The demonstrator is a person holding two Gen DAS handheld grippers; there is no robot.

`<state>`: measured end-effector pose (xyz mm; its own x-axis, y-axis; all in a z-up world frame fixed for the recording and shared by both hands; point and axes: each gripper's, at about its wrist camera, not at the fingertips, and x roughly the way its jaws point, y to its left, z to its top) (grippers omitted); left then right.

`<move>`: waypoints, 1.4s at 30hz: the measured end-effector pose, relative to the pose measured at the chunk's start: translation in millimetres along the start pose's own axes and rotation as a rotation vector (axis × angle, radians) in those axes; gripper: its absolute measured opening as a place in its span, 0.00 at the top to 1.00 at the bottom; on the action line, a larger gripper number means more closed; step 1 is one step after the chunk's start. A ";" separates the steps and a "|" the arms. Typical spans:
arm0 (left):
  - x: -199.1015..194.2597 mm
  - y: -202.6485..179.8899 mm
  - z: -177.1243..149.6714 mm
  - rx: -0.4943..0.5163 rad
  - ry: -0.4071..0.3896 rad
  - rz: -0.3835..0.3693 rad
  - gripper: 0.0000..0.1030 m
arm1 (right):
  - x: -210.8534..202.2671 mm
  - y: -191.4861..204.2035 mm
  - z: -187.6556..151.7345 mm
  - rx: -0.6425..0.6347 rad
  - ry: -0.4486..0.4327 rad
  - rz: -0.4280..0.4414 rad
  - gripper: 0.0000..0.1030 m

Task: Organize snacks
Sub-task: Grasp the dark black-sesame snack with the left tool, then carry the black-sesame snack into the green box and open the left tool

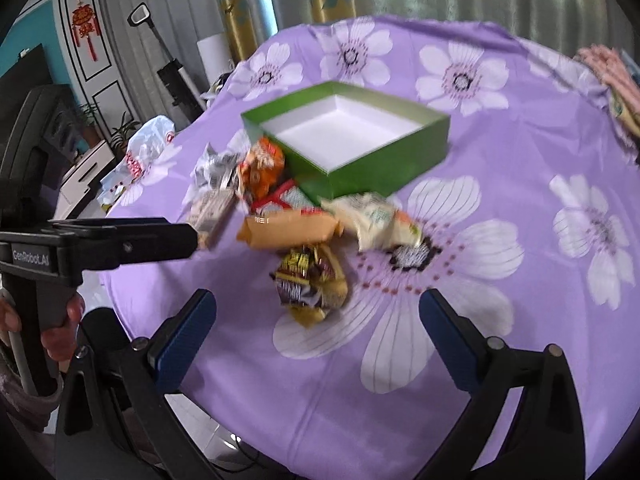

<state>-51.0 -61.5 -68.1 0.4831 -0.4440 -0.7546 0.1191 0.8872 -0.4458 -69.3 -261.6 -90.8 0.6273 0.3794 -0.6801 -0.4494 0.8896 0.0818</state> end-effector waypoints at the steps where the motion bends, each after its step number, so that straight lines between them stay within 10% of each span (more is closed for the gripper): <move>1: 4.9 -0.9 -1.9 0.000 0.011 -0.007 0.02 | 3.8 -0.8 -2.2 0.003 0.009 0.007 0.06; 13: 55.1 -12.8 -1.1 0.042 0.046 -0.039 0.02 | 52.7 -4.7 -15.4 0.019 0.038 0.133 0.36; 18: 75.0 -10.0 1.2 0.028 0.088 -0.045 0.32 | 62.0 -10.7 -11.7 0.033 0.038 0.154 0.53; 26: 63.2 -16.5 -2.2 0.034 0.067 -0.060 0.47 | 57.4 -6.5 -13.2 0.015 0.026 0.196 0.69; 42: -8.7 -47.1 49.5 0.131 -0.127 -0.128 0.48 | -15.2 12.3 39.1 -0.106 -0.158 0.143 0.70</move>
<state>-17.9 -93.2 -16.7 0.5609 -0.5419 -0.6259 0.2938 0.8371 -0.4614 -59.5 -246.5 -50.9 0.6405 0.5419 -0.5442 -0.5995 0.7957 0.0868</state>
